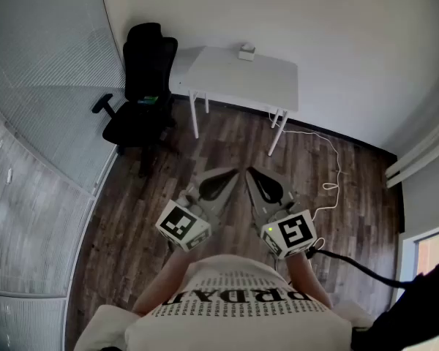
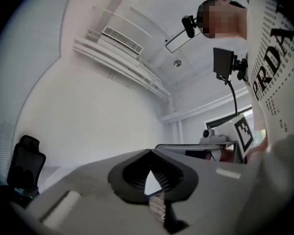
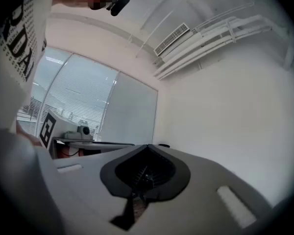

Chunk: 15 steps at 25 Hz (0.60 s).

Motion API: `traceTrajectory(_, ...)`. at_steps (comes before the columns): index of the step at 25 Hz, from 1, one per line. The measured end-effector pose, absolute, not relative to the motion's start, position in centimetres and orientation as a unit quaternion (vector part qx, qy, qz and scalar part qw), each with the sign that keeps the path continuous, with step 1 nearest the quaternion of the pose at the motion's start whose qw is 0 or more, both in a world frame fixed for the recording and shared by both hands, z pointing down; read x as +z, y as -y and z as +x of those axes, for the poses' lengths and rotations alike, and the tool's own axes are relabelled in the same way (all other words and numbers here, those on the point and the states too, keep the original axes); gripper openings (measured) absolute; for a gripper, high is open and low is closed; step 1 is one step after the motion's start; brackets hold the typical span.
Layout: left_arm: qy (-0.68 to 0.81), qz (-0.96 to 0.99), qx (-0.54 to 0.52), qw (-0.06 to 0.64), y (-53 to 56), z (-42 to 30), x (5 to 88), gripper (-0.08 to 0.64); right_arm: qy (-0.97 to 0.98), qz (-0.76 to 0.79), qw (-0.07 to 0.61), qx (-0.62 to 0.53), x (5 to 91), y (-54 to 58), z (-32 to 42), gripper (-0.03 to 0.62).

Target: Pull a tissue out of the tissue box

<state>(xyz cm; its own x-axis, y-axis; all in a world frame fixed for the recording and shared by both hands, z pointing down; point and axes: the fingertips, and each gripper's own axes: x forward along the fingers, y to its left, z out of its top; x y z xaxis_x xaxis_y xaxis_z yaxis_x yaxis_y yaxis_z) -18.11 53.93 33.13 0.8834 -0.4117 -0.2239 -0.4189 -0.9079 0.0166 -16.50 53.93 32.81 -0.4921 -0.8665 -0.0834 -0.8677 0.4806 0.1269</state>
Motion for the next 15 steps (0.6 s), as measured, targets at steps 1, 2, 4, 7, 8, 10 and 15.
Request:
traceTrajectory(1,-0.213,-0.971,0.107,0.016,-53.9,-18.1,33.4,-0.009,-0.86,-0.504,0.003,0.076,32.9,-53.9,-16.5,0.008)
traceTrajectory(2,-0.211,-0.972,0.102,0.016,-53.9,-18.1,33.7,-0.009,-0.861,-0.504,0.002,0.077,33.0,-53.9,-16.6,0.008)
traceTrajectory(4,-0.21,-0.973,0.098,0.013,-54.0,-18.0,34.1,-0.009,-0.861,-0.503,0.001,0.076,33.2,-53.9,-16.6,0.008)
traceTrajectory(7,-0.208,-0.973,0.095,0.011,-54.1,-18.0,34.4,-0.009,-0.86,-0.505,0.006,0.076,33.1,-54.1,-16.5,0.008)
traceTrajectory(8,-0.208,-0.974,0.092,0.01,-54.1,-18.0,34.5,-0.009,-0.858,-0.507,0.011,0.077,33.0,-54.2,-16.5,0.008)
traceTrajectory(10,-0.208,-0.974,0.09,0.006,-54.1,-18.2,34.6,-0.009,-0.855,-0.513,0.017,0.076,33.0,-54.3,-16.5,0.008)
traceTrajectory(15,-0.2,-0.975,0.091,0.012,-54.3,-18.5,35.0,-0.009,-0.849,-0.523,0.009,0.073,33.6,-54.5,-16.7,0.008)
